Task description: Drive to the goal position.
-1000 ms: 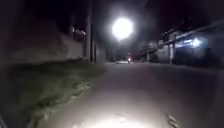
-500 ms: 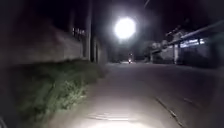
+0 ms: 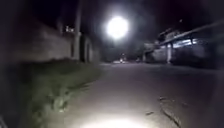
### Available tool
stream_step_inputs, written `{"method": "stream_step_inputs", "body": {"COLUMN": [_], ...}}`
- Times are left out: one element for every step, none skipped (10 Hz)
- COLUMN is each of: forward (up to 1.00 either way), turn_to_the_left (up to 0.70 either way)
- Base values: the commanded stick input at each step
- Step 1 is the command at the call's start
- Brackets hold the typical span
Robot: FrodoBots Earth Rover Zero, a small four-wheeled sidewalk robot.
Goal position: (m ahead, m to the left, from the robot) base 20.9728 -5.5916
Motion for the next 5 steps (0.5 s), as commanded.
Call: {"method": "stream_step_inputs", "body": {"forward": [1.00,1.00,1.00,1.00,1.00], "turn_to_the_left": [0.00,0.00,0.00,0.00,-0.25]}}
